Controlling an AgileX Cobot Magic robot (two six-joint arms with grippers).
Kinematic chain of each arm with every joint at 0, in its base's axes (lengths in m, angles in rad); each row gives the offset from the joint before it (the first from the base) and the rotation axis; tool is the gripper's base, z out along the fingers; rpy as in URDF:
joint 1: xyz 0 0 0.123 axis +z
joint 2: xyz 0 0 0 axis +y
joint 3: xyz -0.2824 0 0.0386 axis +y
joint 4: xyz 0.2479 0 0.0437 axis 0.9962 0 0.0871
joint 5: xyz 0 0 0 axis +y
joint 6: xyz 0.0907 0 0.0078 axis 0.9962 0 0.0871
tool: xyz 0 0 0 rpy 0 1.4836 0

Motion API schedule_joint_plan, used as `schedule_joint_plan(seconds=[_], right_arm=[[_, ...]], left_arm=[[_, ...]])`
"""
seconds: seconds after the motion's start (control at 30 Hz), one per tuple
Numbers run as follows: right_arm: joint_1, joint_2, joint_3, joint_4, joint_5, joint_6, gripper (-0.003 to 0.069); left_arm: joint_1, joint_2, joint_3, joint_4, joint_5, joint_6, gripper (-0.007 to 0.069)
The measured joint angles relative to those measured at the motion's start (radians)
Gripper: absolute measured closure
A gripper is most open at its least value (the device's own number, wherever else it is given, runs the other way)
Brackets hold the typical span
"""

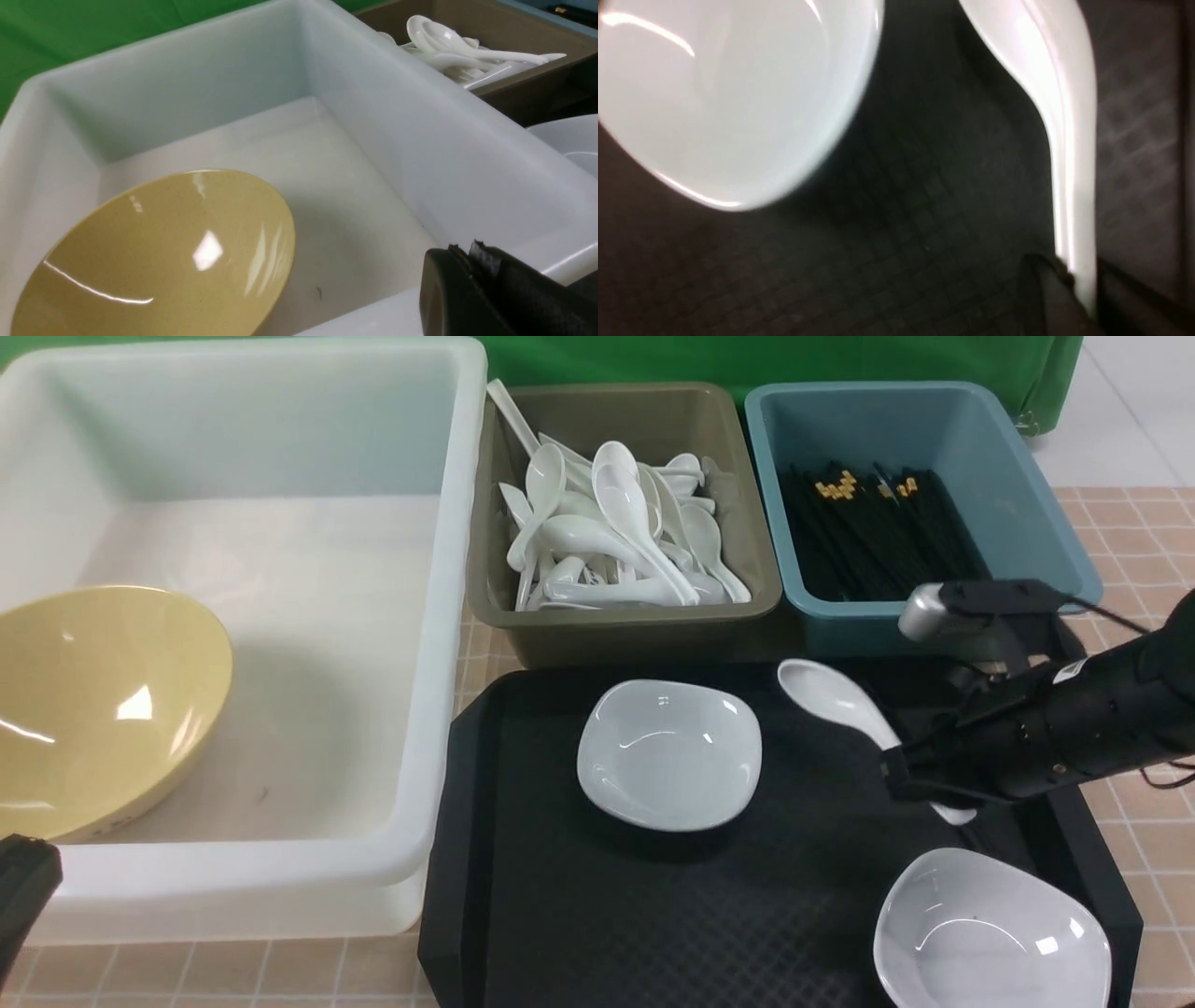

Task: On brown table put chopsticks spoon bowls plates into blue grey white boxes.
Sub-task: 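Reach down and grasp the white spoon resting in the bowl with the right gripper, then place the white spoon into the bin of spoons with the right gripper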

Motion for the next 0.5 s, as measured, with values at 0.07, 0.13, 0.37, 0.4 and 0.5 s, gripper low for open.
schedule_joint_plan(seconds=[0.07, 0.13, 0.37, 0.4, 0.5], right_arm=[[0.000, -0.052, 0.000, -0.002, -0.003, -0.001, 0.0565], [0.000, -0.069, 0.000, -0.002, -0.008, -0.004, 0.0565], [0.105, -0.102, -0.082, 0.200, -0.078, -0.179, 0.0565], [0.132, -0.091, -0.102, 0.236, -0.120, -0.224, 0.0565], [0.203, -0.037, -0.173, 0.276, -0.229, -0.348, 0.0565]], left_arm=[[0.000, -0.001, 0.000, 0.000, -0.004, 0.000, 0.0623], [0.000, -0.001, 0.000, 0.001, -0.004, 0.000, 0.0623], [0.000, -0.001, 0.017, 0.003, -0.067, 0.000, 0.0623], [0.000, -0.001, 0.022, 0.003, -0.074, 0.000, 0.0623], [0.000, -0.001, 0.030, 0.003, -0.086, 0.000, 0.0623]])
